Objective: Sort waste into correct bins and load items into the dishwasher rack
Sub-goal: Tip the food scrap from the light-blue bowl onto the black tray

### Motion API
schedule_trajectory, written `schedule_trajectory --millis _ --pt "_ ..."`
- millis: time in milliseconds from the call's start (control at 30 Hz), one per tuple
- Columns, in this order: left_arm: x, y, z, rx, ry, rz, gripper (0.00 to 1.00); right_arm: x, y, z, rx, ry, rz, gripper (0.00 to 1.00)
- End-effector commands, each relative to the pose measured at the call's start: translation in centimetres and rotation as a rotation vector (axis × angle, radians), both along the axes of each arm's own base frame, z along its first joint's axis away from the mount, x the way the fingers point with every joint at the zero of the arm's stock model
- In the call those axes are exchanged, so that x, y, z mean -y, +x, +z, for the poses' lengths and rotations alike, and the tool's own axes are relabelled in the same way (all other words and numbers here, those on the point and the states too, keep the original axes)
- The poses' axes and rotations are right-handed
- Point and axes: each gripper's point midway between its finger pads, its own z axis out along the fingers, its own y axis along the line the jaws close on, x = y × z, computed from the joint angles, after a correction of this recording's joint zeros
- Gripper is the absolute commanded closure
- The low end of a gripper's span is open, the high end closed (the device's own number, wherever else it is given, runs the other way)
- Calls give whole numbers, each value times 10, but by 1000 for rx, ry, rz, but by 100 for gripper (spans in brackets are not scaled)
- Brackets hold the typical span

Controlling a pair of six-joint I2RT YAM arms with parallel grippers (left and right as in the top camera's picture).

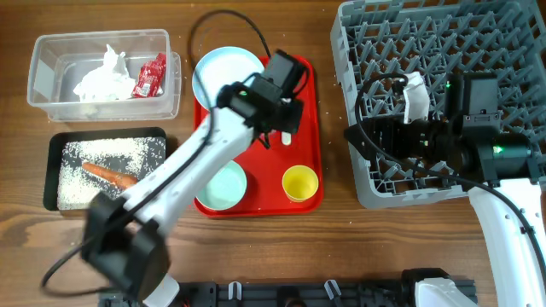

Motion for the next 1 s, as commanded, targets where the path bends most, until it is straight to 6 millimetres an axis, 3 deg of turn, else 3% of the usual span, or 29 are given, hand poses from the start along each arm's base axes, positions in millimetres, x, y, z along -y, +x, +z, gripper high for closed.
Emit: schedule_trajectory --millis 0,67,200,367,500,733,800,967 --pt "-36 0 47 26 -85 162 96 3 3 4 16 -20 -12 0" --pt "-87 -5 46 -61 -78 319 96 2 4 4 17 -20 -12 0" --pt "-167 -17 28 -268 -131 472 96 3 3 4 16 -20 -12 0" --pt "-253 -27 20 -334 -452 473 96 2 3 4 17 -19 -12 0" --pt "-272 -35 21 -181 -779 320 96 2 4 4 20 -18 -12 0" --pt "-343 -30 41 59 -1269 427 96 2 3 3 14 -18 -14 0" --pt "-360 -30 39 82 -1358 460 96 3 2 3 7 -19 -14 0" --pt "-363 -32 32 -31 -1507 562 96 3 1 2 3 -19 -14 0"
